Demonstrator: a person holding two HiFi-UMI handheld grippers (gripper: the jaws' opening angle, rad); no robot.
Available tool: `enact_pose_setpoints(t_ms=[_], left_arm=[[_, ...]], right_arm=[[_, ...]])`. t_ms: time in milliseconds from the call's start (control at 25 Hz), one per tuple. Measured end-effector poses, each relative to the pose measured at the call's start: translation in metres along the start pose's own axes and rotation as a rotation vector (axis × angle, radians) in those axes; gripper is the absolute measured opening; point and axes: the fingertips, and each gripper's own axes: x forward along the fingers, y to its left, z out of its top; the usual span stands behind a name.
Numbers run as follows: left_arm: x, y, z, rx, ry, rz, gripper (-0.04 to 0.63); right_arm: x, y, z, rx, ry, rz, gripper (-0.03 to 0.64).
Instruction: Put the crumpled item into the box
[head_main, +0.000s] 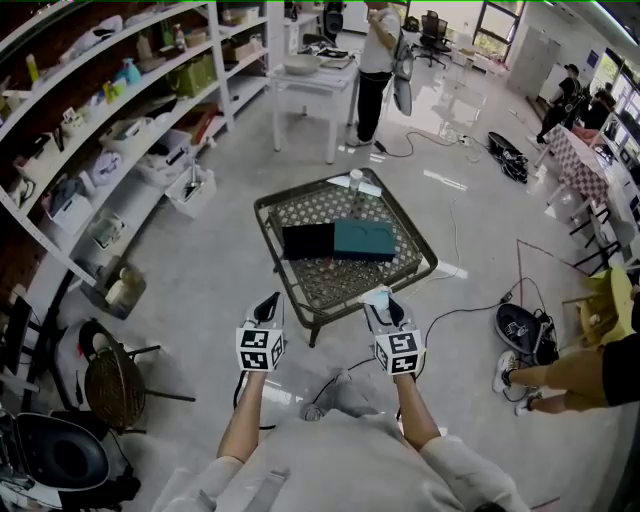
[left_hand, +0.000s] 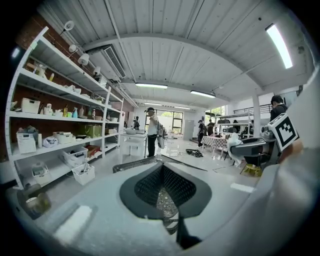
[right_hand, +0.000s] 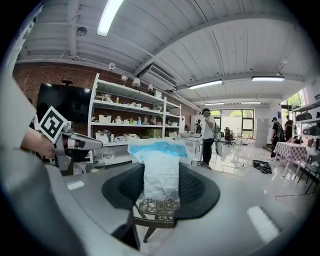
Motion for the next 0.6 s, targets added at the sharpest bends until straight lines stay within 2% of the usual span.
enact_pose_setpoints(t_ms=[240,600], left_arm=[[0.028,-0.002,-0.004,0.009,0.021,-0.010,0.003],[0.102,0.041,0.019,0.025,0.034,0.029,0.003]], right_arm=[[0.020,-0.019,-0.008,0.021,0.010,0.000,0.176],[0.111,-0.046,0.009,0.030,-0.012,0.045,0.176]])
